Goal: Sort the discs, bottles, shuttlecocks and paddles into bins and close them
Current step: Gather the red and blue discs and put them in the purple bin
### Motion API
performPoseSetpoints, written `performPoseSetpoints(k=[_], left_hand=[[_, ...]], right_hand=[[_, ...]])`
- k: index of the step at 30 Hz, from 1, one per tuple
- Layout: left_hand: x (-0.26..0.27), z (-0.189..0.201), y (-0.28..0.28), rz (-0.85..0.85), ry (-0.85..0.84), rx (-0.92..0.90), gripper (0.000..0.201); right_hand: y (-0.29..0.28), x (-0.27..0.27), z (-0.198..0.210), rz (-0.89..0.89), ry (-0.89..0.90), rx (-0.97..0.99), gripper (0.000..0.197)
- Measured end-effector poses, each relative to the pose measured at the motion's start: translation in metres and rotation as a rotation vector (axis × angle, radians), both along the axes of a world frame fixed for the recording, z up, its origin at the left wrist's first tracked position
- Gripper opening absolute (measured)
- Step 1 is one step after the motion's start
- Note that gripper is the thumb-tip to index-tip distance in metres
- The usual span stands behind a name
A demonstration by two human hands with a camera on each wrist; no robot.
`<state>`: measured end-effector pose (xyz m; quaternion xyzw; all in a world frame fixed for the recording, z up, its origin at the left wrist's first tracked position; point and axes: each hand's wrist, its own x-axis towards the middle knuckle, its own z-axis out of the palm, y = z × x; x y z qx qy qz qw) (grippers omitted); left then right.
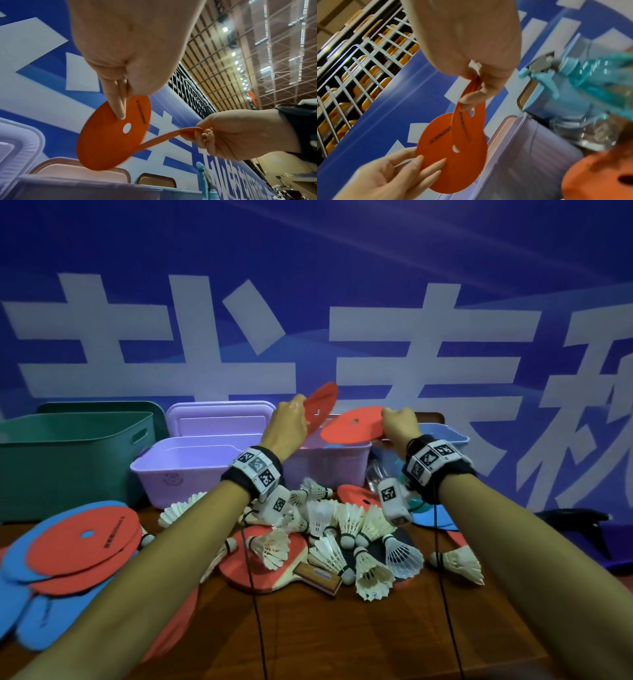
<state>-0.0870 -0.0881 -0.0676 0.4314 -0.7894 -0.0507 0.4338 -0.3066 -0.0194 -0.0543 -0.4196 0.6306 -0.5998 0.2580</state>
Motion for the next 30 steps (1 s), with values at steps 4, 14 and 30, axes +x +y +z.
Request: performPoseSetpoints(k=[4,14,30], left_hand=[[0.012,-0.036,-0.078,-0.037,0.040,0.045,0.017],[0.021,-0.032,-0.065,-0.220,-0.300,0.044,0.031],[0.017,-0.062,-0.091,0.110,-0.911,0.123,0.047]], right_hand=[[-0.034,0.012,-0.012,-0.145,-0.188,-0.138,0.028],[-0.100,0.038,-0.020,-0.098,-0.285,-0.138,0.012],[-0.116,0.029,-0.058,0.129,0.107,0.191,0.021]])
